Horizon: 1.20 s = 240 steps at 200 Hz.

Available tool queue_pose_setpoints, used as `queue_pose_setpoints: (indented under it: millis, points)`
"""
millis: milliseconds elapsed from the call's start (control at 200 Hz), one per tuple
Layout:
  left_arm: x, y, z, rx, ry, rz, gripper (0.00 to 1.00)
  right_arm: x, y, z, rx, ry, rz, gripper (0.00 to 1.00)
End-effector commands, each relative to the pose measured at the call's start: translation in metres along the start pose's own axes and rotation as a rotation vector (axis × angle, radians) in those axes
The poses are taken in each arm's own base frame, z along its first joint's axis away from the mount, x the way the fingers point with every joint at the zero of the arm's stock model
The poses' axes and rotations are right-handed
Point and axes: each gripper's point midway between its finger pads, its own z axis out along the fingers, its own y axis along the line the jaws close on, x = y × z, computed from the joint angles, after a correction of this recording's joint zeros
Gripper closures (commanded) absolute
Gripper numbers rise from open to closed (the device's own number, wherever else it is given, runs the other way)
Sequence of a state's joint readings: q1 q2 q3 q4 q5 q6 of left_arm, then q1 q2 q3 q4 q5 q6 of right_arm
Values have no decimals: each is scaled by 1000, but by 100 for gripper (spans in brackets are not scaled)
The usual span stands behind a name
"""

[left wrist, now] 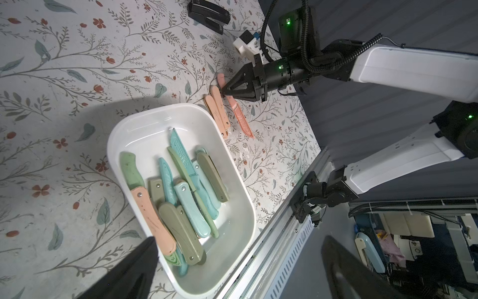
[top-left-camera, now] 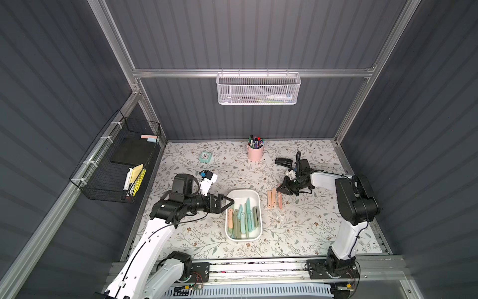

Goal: Take the fruit knife out of the storage box
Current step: Place the fruit knife at the center of the board.

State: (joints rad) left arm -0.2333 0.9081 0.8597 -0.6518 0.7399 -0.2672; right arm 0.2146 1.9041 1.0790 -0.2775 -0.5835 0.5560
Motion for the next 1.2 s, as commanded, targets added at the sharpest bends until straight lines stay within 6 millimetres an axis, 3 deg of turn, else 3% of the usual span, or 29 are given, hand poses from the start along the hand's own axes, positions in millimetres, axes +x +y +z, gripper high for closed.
queue_pose_setpoints:
  millis: [0,570,1196]
  points:
    - [6,2,1,-6,15,-4,0,-8,2,0,-2,0,-26,86]
    - [5,3,0,-19,11,0,1,-17,-2,10,5,9,-22,76]
    - [5,5,1,-27,13,-2,1,-18,-1,-5,33,-21,-19,61]
